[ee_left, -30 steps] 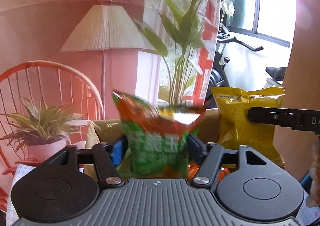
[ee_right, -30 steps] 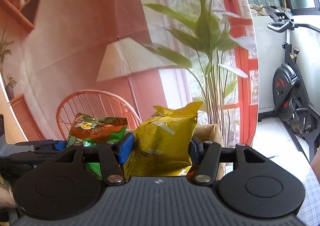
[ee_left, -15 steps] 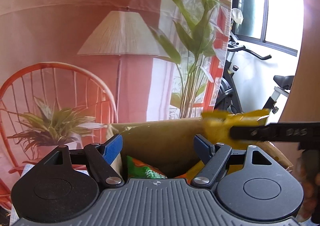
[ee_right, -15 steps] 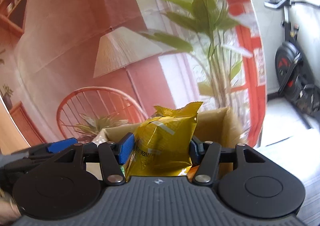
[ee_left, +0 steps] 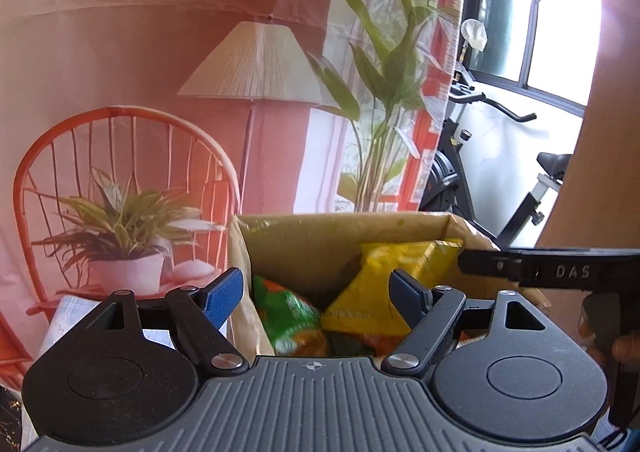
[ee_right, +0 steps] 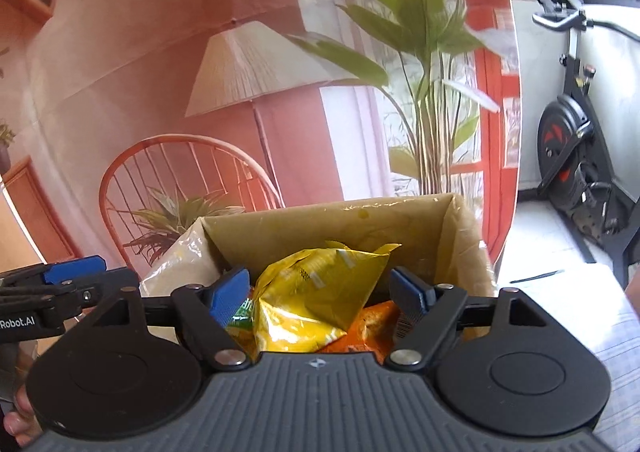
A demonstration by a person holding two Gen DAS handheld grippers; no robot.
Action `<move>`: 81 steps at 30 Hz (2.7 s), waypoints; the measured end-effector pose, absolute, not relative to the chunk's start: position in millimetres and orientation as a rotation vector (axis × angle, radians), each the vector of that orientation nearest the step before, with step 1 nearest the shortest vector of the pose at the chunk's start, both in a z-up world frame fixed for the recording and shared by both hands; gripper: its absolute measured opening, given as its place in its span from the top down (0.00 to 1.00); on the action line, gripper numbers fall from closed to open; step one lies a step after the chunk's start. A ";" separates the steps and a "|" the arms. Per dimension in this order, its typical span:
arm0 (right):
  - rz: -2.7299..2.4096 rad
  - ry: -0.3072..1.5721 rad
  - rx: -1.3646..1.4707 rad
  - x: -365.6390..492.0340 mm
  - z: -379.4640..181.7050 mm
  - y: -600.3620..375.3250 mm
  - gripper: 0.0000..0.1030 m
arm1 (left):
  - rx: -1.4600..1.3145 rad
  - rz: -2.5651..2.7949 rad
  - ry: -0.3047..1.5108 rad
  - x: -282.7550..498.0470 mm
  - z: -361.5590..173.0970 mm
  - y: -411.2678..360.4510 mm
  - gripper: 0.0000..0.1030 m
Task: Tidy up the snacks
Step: 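Drop the green and yellow bags into the box, opening both grippers, then lower both grippers back to the snack pile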
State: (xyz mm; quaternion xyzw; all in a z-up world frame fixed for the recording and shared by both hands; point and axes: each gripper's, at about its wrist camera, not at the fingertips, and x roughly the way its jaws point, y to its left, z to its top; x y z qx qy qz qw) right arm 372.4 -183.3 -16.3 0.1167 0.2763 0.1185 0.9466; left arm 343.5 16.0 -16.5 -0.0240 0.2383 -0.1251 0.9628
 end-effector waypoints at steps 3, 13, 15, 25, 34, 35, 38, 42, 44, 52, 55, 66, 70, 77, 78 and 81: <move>0.249 0.560 0.239 357.3 -13.4 -184.8 0.16 | -0.048 -0.264 0.490 328.1 -19.8 17.4 0.20; 0.325 0.552 0.298 308.5 -17.4 -188.2 0.10 | -0.075 -0.298 0.562 282.7 -49.0 26.6 0.20; 0.321 0.551 0.301 300.5 -19.0 -188.3 0.10 | -0.081 -0.299 0.577 275.2 -57.0 28.6 0.20; 0.358 0.541 0.423 266.9 -35.0 -200.5 0.04 | -0.133 -0.284 0.631 245.8 -90.9 33.2 0.20; 0.299 0.617 0.404 251.9 -72.3 -204.3 0.03 | -0.167 -0.318 0.776 227.0 -143.4 38.2 0.20; 0.289 0.622 0.383 249.3 -76.5 -203.2 0.04 | -0.164 -0.317 0.781 224.8 -148.4 40.2 0.20; 0.251 0.638 0.311 241.4 -90.0 -197.0 0.04 | -0.155 -0.319 0.813 220.9 -162.0 42.8 0.20; 0.205 0.666 0.228 231.0 -110.6 -186.5 0.04 | -0.141 -0.358 0.858 216.6 -176.6 36.9 0.20; 0.193 0.677 0.201 227.2 -119.2 -182.5 0.04 | -0.133 -0.381 0.877 216.1 -181.6 30.6 0.20; 0.208 0.697 0.152 212.8 -141.5 -172.5 0.04 | -0.122 -0.390 0.916 203.5 -196.9 17.9 0.20; 0.205 0.713 0.115 207.6 -151.6 -167.5 0.04 | -0.120 -0.380 0.925 200.9 -202.3 15.3 0.20; 0.203 0.733 0.113 192.1 -173.2 -168.7 0.04 | -0.040 -0.421 0.900 217.6 -215.8 -9.4 0.21; 0.200 0.749 0.090 181.6 -182.7 -168.3 0.05 | -0.047 -0.403 0.892 217.7 -220.6 -10.1 0.26; 0.182 0.778 0.064 170.0 -194.3 -172.0 0.06 | -0.103 -0.399 0.867 214.5 -221.9 4.5 0.42; 0.176 0.781 0.062 168.8 -195.0 -172.9 0.07 | -0.106 -0.391 0.861 213.8 -221.7 5.8 0.43; 0.154 0.783 0.048 163.9 -194.9 -176.0 0.07 | -0.125 -0.376 0.854 212.5 -221.3 10.5 0.45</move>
